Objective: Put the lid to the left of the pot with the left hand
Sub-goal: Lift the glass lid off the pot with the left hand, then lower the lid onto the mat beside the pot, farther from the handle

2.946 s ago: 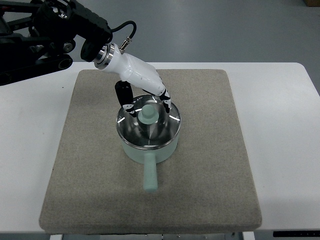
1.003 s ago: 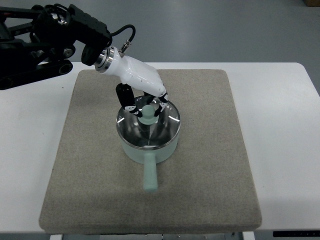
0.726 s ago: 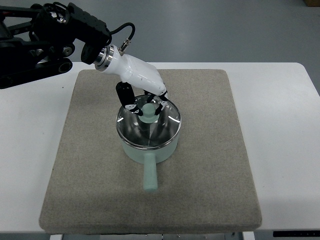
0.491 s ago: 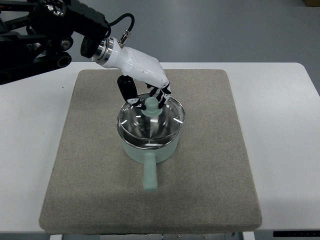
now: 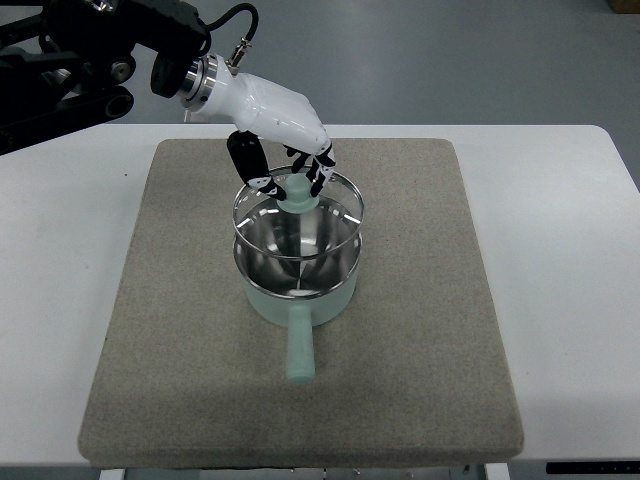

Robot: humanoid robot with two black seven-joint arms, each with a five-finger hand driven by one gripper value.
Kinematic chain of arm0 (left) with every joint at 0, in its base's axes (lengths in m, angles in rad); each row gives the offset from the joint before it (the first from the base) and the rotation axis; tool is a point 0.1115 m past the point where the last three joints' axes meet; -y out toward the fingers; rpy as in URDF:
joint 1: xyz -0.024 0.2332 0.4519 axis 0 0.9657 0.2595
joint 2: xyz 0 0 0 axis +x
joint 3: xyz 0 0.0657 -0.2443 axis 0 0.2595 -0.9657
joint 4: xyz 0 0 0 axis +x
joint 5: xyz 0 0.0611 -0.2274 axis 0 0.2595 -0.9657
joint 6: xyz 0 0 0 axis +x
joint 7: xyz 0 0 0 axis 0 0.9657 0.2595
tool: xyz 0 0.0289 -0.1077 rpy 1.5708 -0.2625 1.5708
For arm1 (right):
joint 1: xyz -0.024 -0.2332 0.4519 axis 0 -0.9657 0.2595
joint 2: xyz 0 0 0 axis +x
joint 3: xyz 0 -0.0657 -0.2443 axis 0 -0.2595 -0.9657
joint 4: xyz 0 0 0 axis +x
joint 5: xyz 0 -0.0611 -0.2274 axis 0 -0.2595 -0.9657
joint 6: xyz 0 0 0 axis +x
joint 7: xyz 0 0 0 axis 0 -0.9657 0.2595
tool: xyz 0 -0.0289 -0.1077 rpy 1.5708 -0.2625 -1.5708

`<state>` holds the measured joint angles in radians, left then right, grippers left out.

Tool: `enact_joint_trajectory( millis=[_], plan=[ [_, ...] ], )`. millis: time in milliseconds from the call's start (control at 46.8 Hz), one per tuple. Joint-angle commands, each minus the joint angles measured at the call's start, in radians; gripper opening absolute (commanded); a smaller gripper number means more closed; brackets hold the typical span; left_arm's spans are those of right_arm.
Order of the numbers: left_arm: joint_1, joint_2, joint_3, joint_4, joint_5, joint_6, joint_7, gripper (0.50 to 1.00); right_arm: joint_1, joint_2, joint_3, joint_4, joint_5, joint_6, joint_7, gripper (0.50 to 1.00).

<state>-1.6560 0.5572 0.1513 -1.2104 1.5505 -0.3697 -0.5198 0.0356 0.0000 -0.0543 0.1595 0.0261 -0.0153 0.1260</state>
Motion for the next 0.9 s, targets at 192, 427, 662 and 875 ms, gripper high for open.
enact_joint_trajectory(
  millis=[192, 427, 662, 875],
  plan=[
    [0.01, 0.13, 0.008, 0.022, 0.0, 0.0, -0.002, 0.5, 0.0, 0.0, 0.001, 0.0, 0.0, 0.0, 0.0, 0.924],
    [0.035, 0.205, 0.01, 0.028, 0.0, 0.0, -0.003, 0.5, 0.0, 0.0, 0.001, 0.0, 0.0, 0.0, 0.0, 0.924],
    [0.068, 0.302, 0.05, 0.026, 0.003, -0.017, -0.022, 0.5, 0.0, 0.0, -0.001, 0.0, 0.0, 0.0, 0.0, 0.924],
    [0.09, 0.352, 0.073, 0.026, 0.01, -0.009, -0.035, 0.5, 0.0, 0.0, 0.001, 0.0, 0.0, 0.0, 0.0, 0.924]
  ],
)
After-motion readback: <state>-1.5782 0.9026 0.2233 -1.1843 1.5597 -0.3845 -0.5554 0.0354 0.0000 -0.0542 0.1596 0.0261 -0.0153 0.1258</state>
